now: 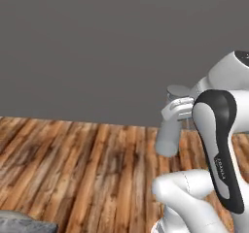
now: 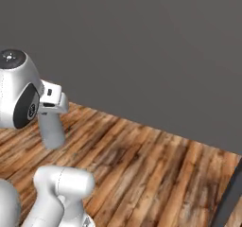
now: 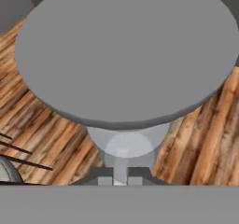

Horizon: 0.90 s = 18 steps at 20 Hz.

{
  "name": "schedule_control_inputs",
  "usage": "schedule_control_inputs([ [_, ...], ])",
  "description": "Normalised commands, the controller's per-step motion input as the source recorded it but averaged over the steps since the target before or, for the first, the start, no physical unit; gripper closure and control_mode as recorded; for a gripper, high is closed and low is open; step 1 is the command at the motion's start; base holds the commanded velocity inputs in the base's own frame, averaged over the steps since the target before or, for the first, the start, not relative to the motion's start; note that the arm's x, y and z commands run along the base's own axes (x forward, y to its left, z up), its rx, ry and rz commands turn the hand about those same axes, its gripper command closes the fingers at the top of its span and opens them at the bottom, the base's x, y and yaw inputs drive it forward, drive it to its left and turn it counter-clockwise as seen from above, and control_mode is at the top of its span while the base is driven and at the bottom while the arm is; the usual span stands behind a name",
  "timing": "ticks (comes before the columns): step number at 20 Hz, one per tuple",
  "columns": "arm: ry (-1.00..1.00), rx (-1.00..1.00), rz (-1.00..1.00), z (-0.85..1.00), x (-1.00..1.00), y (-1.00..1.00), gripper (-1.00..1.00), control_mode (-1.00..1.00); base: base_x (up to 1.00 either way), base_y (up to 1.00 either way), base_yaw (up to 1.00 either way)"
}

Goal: There is a tray on the dining counter. Grab the cup, mug, and pitcher and place them on the tray. The pitcher may be placed next to the tray if it cannot fit the tray.

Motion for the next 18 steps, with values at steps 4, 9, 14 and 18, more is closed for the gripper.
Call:
schedule_control_inputs([
  [4,0.0,0.0,0.0,0.0,0.0,0.0,1.0,1.0,0.6,0.13,0.83],
  [9,0.0,0.0,0.0,0.0,0.0,0.0,1.0,1.0,0.33,0.0,0.97],
  [14,0.0,0.0,0.0,0.0,0.0,0.0,1.0,1.0,0.1,0.0,1.0],
  [18,0.0,0.0,0.0,0.0,0.0,0.0,1.0,1.0,0.17,0.0,0.99],
])
